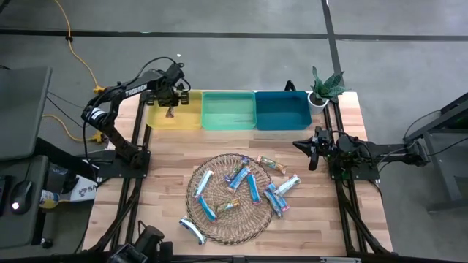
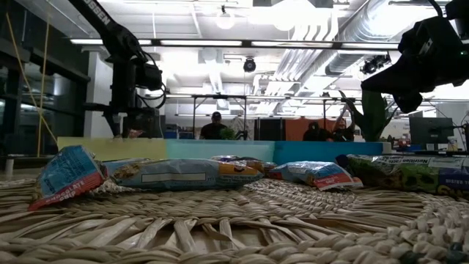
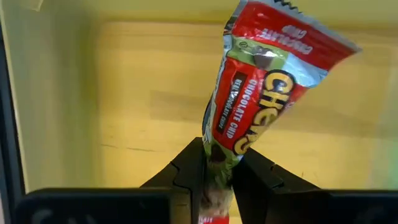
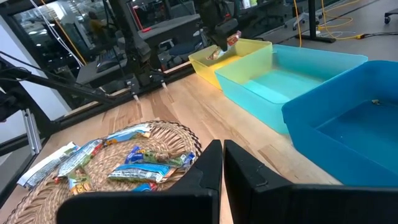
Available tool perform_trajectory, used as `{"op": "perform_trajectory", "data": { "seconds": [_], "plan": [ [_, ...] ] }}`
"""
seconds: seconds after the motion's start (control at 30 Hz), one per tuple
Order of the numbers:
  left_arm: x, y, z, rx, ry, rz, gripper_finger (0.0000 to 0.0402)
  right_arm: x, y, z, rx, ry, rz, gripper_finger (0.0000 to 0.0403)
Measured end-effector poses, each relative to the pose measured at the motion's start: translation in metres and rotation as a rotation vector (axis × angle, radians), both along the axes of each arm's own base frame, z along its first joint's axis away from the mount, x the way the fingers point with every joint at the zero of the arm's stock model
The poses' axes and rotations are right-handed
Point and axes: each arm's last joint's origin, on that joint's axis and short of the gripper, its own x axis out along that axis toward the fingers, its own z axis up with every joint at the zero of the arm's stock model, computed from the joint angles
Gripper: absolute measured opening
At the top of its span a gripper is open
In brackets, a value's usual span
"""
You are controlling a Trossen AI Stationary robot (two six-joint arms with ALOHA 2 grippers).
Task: Pick and place Granola Bars by type
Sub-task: Put the red granola bar into the yellow bin
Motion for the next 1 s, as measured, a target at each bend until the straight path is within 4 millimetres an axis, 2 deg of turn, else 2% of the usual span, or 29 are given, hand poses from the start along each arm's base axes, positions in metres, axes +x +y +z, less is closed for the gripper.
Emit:
{"op": "perform_trajectory", "data": {
  "seconds": [0.33, 0.43, 0.57, 0.63, 0.77, 1.0],
  "plan": [
    [-0.001, -0.002, -0.005, -0.005, 0.017, -0.021, 0.0213, 0.000, 0.000, 0.000, 0.000, 0.000, 0.000, 0.0000],
    [-0.001, -0.001, -0.005, 0.005, 0.014, -0.041, 0.0232, 0.000, 0.000, 0.000, 0.000, 0.000, 0.000, 0.0000],
    [0.002, 0.001, -0.004, 0.000, -0.032, -0.104, 0.0238, 0.000, 0.000, 0.000, 0.000, 0.000, 0.000, 0.0000],
    [0.006, 0.002, -0.003, -0.005, -0.101, -0.202, 0.0239, 0.000, 0.000, 0.000, 0.000, 0.000, 0.000, 0.0000],
    [0.019, -0.003, 0.005, 0.002, -0.289, -0.505, 0.0239, 0.000, 0.000, 0.000, 0.000, 0.000, 0.000, 0.0000],
    [0.037, -0.038, 0.041, 0.103, -0.487, -0.937, 0.0239, 0.000, 0.000, 0.000, 0.000, 0.000, 0.000, 0.0000]
  ]
}}
